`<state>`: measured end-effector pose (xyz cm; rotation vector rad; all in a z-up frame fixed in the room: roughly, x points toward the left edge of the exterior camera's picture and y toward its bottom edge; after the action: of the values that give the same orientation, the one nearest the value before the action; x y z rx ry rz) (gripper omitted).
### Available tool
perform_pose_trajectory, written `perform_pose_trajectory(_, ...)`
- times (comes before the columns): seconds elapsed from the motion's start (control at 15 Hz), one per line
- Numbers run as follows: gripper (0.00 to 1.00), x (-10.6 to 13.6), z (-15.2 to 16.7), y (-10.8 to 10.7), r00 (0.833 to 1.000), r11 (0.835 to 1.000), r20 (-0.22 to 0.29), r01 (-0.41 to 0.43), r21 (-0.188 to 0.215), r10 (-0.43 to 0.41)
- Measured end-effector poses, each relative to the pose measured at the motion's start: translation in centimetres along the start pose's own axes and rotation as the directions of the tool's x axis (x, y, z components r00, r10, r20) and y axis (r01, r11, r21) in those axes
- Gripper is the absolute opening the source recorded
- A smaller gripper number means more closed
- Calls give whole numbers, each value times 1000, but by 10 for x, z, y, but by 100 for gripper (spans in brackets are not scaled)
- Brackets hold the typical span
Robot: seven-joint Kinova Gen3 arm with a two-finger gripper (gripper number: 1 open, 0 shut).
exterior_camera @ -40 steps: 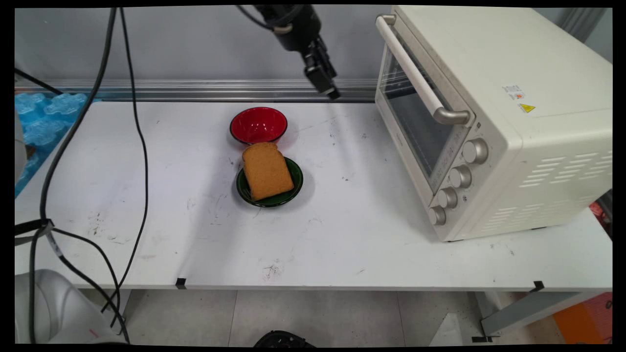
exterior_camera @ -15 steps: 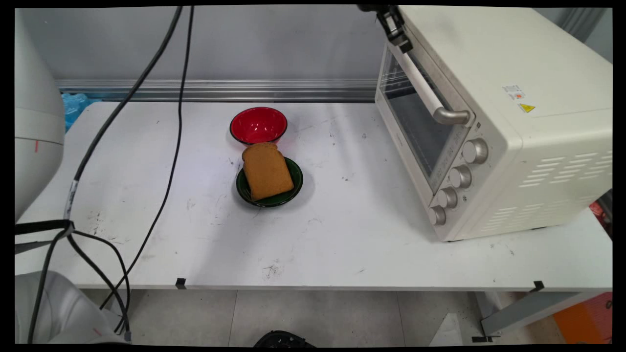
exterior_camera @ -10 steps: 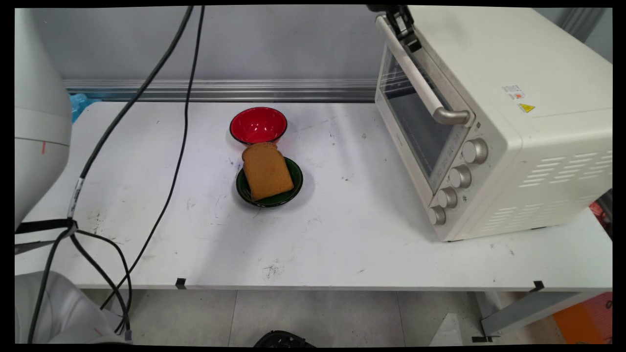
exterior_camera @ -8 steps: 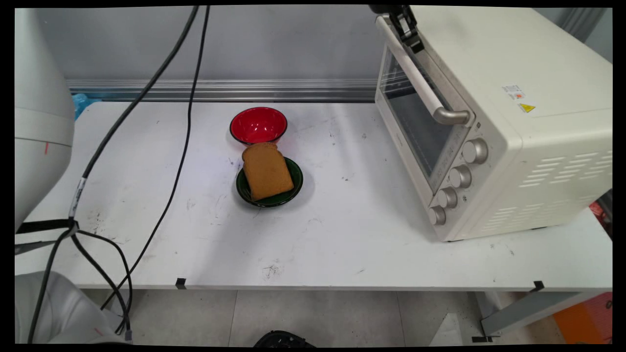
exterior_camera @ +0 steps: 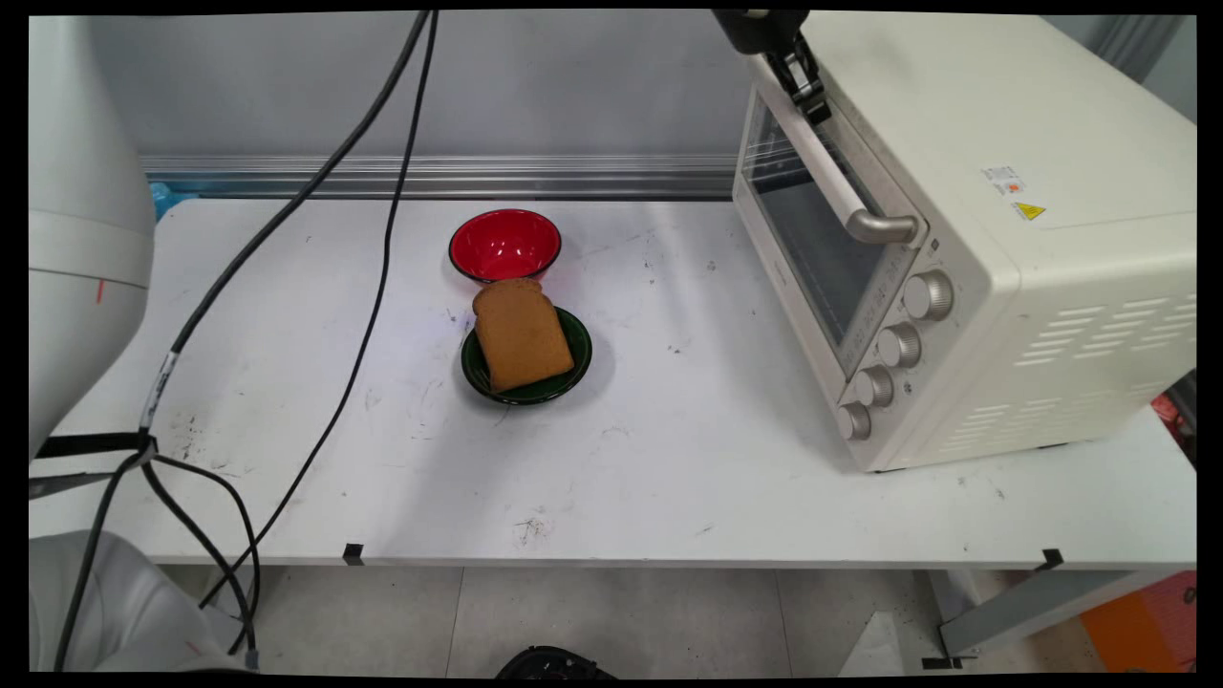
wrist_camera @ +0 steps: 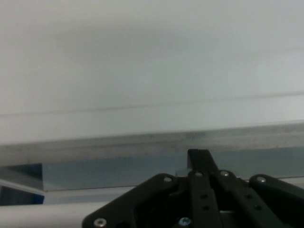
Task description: Open the oven
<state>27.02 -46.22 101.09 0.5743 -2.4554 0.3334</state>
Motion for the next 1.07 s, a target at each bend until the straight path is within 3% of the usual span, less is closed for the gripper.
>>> perform_pose_trajectory(0.4,0,-12,4,-1,999,999,22,33,6,-33)
perform_pose_trajectory(1.07,0,-54,-14,-1,994,998,86,68,-2,-68)
